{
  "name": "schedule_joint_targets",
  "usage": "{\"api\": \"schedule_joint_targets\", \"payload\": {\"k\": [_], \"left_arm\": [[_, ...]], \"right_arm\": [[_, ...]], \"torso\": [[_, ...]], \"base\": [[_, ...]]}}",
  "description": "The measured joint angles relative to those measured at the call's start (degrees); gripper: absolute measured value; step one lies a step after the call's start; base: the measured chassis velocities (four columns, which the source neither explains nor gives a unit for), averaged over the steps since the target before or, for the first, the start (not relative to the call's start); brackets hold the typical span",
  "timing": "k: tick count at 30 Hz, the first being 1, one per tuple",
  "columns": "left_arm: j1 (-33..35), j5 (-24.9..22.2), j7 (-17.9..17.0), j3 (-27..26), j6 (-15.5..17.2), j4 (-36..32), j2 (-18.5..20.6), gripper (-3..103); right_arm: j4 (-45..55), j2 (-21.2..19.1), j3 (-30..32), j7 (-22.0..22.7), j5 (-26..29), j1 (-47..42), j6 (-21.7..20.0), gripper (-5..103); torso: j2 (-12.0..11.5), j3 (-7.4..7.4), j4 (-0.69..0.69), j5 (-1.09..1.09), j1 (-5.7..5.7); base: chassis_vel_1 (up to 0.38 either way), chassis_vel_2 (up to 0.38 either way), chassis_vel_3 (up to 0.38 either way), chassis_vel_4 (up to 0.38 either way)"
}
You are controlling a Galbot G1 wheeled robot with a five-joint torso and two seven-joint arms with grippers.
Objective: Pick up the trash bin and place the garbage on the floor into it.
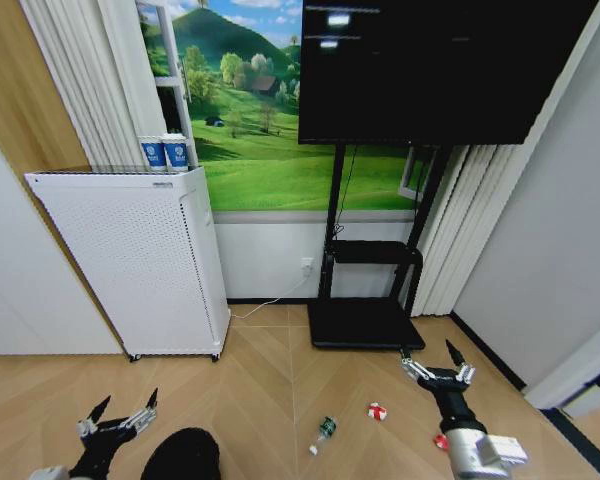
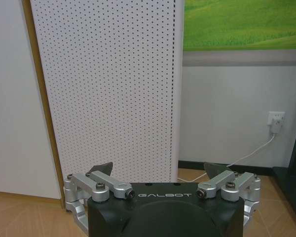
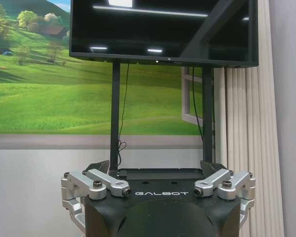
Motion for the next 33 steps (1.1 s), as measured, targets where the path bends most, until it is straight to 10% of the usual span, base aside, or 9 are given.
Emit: {"api": "schedule_joint_targets", "payload": {"k": [30, 33], "left_arm": [[-1.53, 3.75, -1.39, 1.81, -2.64, -0.74, -0.43, 100], [-1.13, 5.59, 4.4, 1.1, -5.59, -0.74, -0.13, 100]], "right_arm": [[0.24, 0.13, -0.07, -0.15, -0.05, -0.6, 0.7, 100], [-0.18, 0.26, -0.2, -0.78, -0.65, -0.79, 1.23, 100]], "torso": [[-5.25, -3.13, 0.0, 0.0, -2.07], [-6.78, -4.06, 0.0, 0.0, -2.67]], "base": [[0.0, 0.0, 0.0, 0.0], [0.0, 0.0, 0.0, 0.0]]}}
